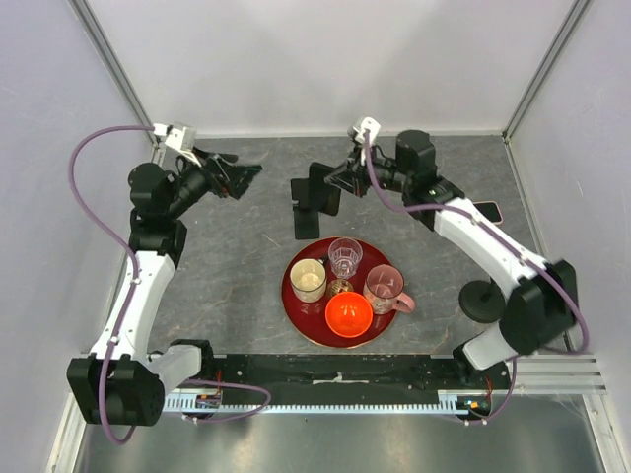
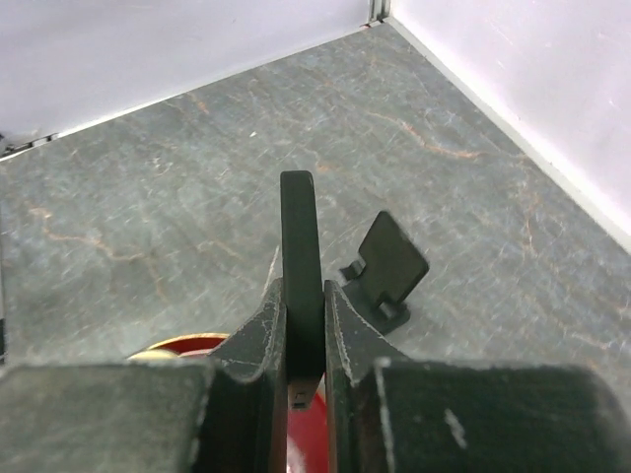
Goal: Place the phone on the phone stand
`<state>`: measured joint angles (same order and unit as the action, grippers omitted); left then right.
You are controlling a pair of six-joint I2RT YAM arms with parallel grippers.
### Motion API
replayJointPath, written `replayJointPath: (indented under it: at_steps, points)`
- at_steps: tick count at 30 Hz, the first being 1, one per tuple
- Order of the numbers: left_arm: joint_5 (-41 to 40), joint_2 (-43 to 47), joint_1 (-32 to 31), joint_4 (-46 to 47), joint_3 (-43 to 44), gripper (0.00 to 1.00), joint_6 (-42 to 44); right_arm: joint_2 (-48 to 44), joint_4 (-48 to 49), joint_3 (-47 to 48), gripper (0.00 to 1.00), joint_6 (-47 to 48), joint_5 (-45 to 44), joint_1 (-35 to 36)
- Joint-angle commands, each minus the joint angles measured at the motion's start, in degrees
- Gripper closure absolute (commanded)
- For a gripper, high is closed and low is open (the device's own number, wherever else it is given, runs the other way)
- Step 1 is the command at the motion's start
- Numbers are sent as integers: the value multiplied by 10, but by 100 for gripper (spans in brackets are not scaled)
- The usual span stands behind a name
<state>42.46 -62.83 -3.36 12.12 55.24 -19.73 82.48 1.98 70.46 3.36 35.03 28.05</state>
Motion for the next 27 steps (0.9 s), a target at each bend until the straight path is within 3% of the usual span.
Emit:
replayJointPath:
  at_steps: [1,2,7,21,27]
  points:
    - [-133,15,29,6,-7,11,-63,96,29,112,100,63,55,-4]
    - [-121,10,30,16,-12,12,-70,134,18,146,100,82,111,-5]
    - [-54,-14,31,84,-25,12,-132,193,-16,219,100,156,203,-7]
    - [34,-69,74,221,-51,16,-287,316,-45,300,100,210,200,-17]
    - [41,-84,77,238,-52,16,-296,352,-44,333,100,198,219,-21]
